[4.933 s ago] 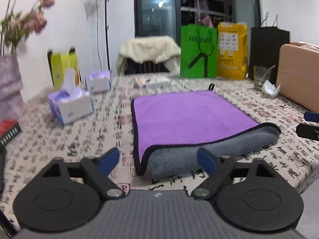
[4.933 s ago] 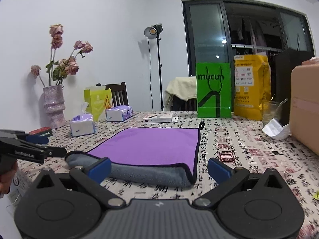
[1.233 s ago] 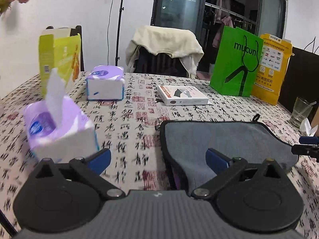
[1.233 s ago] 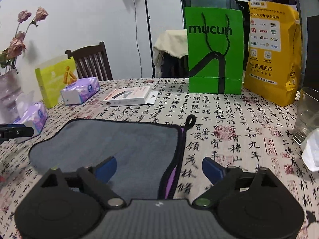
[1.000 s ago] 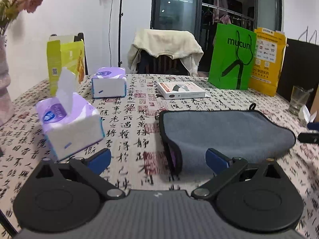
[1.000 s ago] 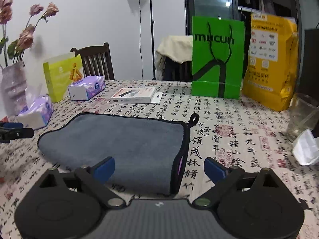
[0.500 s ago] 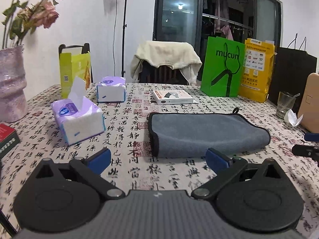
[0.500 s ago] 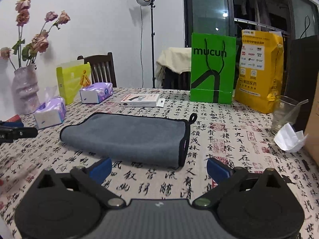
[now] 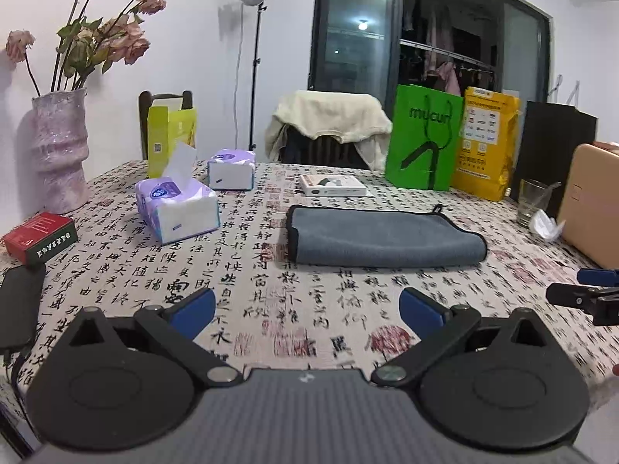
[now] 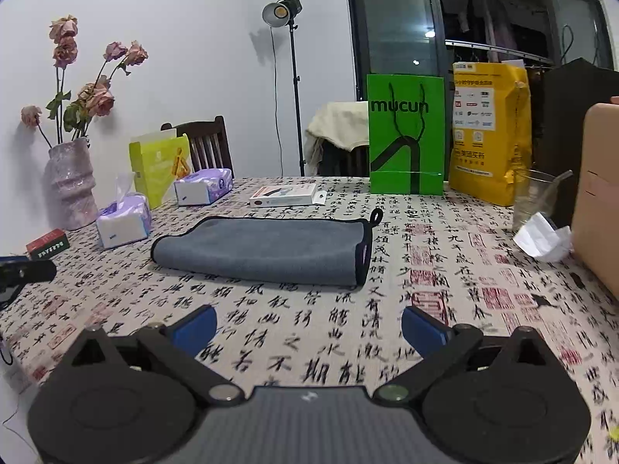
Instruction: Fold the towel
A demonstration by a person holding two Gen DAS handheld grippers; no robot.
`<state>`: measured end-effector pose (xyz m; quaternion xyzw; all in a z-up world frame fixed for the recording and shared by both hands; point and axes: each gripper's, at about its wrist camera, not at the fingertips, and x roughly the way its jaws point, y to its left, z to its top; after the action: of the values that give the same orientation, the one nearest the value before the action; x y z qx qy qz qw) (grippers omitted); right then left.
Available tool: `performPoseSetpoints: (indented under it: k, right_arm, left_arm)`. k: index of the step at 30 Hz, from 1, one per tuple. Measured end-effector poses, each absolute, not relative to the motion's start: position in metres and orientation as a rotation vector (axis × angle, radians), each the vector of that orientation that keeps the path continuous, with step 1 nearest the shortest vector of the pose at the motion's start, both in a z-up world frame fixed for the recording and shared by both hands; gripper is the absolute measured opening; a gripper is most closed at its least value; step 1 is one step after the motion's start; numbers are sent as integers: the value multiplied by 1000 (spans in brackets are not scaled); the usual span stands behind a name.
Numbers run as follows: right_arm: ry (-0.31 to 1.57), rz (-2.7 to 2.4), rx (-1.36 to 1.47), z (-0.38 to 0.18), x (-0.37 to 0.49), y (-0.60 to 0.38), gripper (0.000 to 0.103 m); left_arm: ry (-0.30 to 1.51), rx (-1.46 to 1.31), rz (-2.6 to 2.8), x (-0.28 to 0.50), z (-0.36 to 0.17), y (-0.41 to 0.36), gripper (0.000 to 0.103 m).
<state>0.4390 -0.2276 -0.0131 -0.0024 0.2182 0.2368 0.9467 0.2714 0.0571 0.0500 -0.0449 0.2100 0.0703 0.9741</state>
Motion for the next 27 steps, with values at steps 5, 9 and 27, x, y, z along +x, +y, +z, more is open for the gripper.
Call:
performPoseSetpoints:
  k: [5, 9, 27]
  right_arm:
    - [427, 458, 4, -10, 397, -225, 102]
    - [406, 420, 20, -7, 360, -222, 102]
    - [408, 432, 7, -22, 253, -216, 103]
  left_arm:
    - [392, -64, 82, 249, 53, 52, 103]
    - [372, -52, 68, 226, 51, 51, 103]
    - [324, 28, 2, 128, 38, 22, 103]
